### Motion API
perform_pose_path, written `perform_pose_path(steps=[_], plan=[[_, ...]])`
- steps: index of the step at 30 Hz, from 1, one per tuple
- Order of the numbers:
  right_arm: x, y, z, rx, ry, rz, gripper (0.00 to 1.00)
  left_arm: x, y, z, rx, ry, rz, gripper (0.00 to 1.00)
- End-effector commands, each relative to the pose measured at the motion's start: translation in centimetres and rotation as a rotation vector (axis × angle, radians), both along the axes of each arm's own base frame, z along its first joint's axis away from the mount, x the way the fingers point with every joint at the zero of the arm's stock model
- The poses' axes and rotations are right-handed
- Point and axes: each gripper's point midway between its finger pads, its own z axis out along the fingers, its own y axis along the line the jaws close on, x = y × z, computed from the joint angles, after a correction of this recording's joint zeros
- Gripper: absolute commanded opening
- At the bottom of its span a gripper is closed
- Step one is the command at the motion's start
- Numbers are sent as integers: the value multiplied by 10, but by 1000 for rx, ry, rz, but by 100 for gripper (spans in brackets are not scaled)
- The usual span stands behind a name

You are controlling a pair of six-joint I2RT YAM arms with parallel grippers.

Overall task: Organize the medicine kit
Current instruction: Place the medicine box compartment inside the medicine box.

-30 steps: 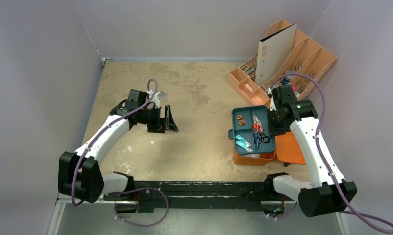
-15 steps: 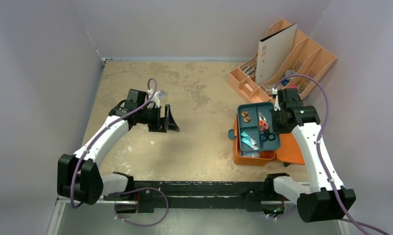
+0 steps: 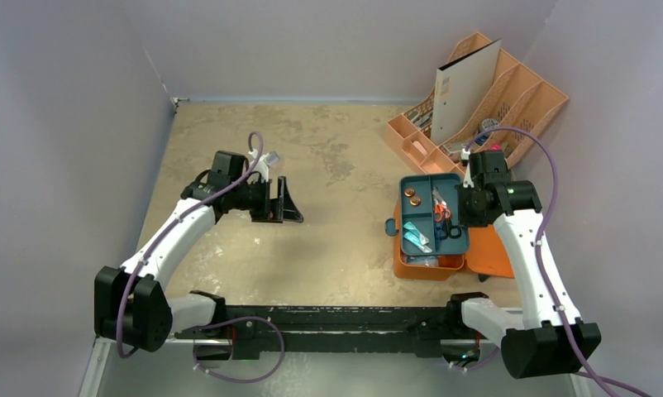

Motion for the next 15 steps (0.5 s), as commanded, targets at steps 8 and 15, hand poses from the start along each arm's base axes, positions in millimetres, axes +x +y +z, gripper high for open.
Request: perform_pose_path(steps=[8,15], plan=[[-4,2,15,21,-13,-9,0,-2,0,16,-17,-83,-23,81],[-7,7,20,46,-21,12,0,-5,1,24,-26,-101,-22,82]])
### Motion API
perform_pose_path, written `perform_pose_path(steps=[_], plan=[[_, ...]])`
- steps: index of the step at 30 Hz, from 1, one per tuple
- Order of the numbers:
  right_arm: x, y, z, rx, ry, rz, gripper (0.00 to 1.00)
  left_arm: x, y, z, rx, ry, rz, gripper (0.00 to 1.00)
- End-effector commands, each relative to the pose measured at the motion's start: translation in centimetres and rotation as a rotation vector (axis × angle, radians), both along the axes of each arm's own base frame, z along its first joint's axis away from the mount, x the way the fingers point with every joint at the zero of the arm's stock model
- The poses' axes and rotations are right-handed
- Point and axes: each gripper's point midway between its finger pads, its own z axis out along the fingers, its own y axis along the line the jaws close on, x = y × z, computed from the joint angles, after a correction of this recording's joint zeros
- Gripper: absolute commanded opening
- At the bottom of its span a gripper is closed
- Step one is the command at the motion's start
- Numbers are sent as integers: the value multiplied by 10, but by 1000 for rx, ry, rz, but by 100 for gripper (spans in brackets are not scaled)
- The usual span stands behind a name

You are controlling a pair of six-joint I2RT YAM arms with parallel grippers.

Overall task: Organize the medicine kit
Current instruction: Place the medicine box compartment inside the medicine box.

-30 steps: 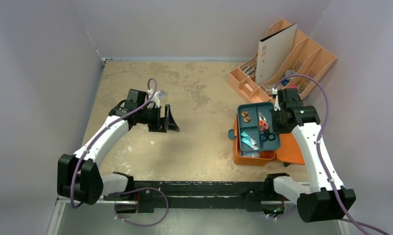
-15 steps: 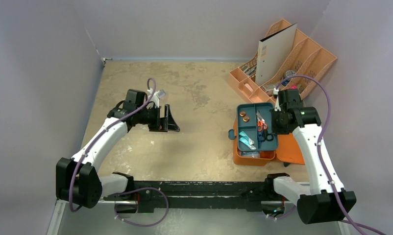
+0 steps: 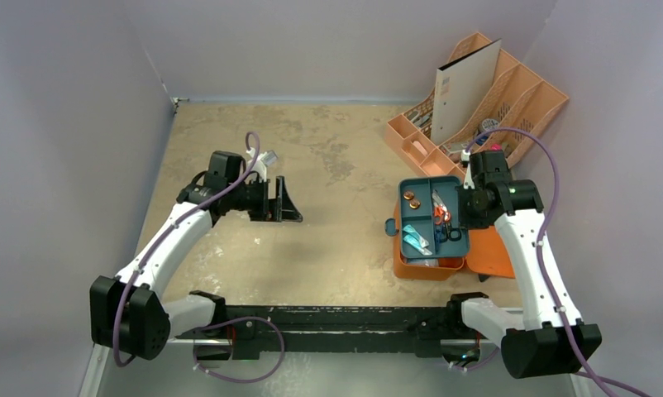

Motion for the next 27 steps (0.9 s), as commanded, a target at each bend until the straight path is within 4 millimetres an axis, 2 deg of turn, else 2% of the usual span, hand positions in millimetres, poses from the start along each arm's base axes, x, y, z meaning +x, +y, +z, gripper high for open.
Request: perform_pose_path(steps=[1,12,22,27], plan=[[1,5,19,35,-50,16,0,-2,0,14,-16,-63,-20,82],[0,-2,19,-2,-41,-3,0,2,-1,20,-22,-72,-8,82],[0,4,19,26,-41,20,0,5,-3,21,-30,-68,-13,82],[4,6,10,33,14,30,0,6,-5,23,-41,-68,-18,82]])
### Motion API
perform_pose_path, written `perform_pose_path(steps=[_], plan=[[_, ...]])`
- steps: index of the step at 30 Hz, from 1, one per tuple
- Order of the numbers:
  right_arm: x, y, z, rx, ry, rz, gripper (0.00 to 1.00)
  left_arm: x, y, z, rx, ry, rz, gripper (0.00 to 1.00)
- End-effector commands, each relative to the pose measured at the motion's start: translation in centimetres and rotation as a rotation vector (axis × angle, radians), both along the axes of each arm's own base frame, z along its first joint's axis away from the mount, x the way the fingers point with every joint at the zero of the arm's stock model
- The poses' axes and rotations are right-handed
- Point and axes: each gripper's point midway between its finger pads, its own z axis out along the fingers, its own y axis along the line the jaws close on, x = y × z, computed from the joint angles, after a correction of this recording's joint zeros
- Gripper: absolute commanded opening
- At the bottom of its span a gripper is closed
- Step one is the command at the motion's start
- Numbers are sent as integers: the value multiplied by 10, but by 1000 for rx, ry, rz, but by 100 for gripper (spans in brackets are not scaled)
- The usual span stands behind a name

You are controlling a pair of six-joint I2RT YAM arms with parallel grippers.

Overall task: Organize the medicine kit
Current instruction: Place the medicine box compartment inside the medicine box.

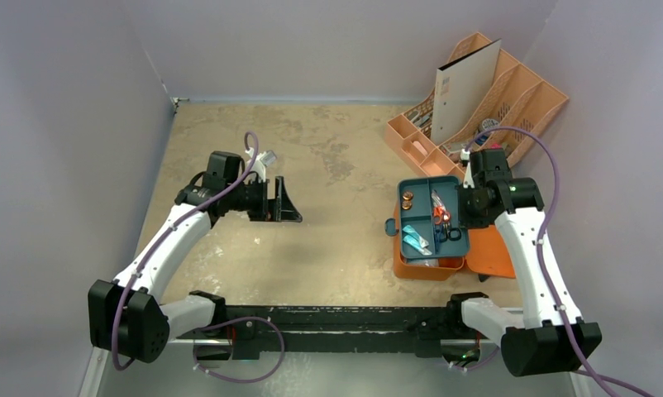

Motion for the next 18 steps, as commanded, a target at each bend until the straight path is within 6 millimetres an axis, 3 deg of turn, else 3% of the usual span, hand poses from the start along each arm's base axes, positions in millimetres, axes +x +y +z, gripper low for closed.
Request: perform_pose_path(steps=[1,15,18], plan=[[7,3,4,17,23,19,0,10,-6,19,-38,-57,-20,82],[17,-7,-15,-46,76,19,0,18,-5,26,-33,-69,14,82],[18,-7,-17,-52,75,18,4,21,-7,27,-46,-67,15,81]])
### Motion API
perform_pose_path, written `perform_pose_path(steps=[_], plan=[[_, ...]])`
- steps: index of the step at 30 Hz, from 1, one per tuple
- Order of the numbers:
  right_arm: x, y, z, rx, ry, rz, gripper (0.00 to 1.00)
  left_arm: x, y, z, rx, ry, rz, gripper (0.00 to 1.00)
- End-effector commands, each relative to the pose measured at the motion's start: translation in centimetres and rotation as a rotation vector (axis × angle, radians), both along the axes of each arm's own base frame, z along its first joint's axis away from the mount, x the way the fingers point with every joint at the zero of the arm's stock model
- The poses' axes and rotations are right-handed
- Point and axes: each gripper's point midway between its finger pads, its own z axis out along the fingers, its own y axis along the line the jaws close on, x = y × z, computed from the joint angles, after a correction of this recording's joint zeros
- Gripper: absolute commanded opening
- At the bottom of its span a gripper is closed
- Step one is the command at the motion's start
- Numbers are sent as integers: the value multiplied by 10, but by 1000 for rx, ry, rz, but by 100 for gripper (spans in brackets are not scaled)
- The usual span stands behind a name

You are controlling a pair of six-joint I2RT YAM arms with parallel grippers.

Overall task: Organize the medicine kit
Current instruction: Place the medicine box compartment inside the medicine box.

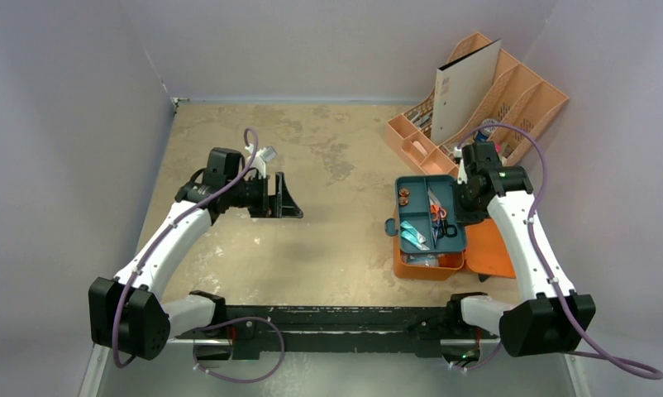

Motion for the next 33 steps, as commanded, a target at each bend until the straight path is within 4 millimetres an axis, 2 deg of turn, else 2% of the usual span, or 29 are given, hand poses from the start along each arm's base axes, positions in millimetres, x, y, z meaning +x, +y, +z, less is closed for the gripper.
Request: perform_pose_path(steps=[1,5,8,13,16,21,25,29,33], plan=[[3,-7,-1,-36,-6,5,5,16,-6,22,-43,-57,14,81],[4,-5,-4,-24,1,17,6,30,-17,18,-101,-8,36,74],[6,-4,-6,-20,-6,25,6,40,-37,24,-186,28,22,68],[5,1,-7,8,-17,39,5,51,-89,36,-205,27,-48,64],[5,1,-5,9,-27,39,5,60,-121,43,-257,15,-29,56],[4,4,-2,22,-45,43,5,69,-169,48,-297,-24,-26,51],[5,7,-4,38,-66,48,5,68,-206,45,-315,-37,-21,47],[5,8,-3,45,-78,49,5,61,-238,33,-304,-34,-29,46],[5,9,0,51,-98,52,5,61,-249,14,-265,-17,0,46]])
